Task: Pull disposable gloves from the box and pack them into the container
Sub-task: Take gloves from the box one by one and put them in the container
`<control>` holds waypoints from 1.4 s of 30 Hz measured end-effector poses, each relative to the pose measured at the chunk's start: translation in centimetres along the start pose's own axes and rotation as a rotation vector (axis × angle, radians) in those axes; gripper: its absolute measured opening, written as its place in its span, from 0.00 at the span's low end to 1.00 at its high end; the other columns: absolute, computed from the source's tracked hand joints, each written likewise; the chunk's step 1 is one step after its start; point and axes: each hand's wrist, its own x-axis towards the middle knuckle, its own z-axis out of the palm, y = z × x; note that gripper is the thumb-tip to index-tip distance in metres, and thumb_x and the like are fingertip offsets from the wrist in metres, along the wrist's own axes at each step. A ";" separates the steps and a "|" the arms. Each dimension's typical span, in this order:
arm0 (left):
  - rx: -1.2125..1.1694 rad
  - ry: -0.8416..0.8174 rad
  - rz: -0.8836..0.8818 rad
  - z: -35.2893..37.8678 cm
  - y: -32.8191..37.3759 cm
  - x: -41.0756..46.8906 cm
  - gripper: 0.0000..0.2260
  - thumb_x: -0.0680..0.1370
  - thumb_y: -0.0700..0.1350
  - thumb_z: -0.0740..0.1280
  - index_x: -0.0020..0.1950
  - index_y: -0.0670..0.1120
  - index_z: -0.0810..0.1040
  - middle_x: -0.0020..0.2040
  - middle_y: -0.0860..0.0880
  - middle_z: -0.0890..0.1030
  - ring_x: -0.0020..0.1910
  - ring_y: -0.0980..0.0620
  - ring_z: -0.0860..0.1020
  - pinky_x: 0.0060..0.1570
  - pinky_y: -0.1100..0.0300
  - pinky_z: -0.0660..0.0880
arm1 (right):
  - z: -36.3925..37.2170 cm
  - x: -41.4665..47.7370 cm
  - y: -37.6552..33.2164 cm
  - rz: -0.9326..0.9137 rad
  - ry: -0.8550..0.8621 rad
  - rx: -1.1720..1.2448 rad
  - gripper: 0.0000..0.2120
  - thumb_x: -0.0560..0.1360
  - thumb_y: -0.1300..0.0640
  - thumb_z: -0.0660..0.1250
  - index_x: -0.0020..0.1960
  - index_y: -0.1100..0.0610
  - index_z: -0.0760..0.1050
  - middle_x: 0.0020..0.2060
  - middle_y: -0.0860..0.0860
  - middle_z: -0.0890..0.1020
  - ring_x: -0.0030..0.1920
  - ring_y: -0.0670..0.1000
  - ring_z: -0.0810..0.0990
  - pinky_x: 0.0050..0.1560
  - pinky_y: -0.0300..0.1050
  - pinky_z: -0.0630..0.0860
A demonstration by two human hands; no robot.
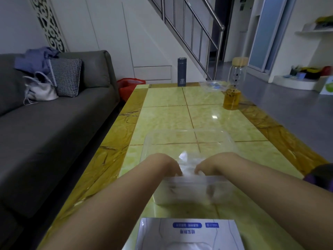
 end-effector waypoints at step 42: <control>-0.413 0.490 0.141 16.0 4.1 -13.9 0.34 0.75 0.58 0.67 0.77 0.53 0.57 0.79 0.51 0.49 0.77 0.49 0.44 0.73 0.50 0.50 | 13.2 -10.1 -9.0 -0.313 0.740 0.296 0.08 0.76 0.50 0.66 0.52 0.49 0.82 0.44 0.44 0.68 0.45 0.47 0.71 0.41 0.42 0.62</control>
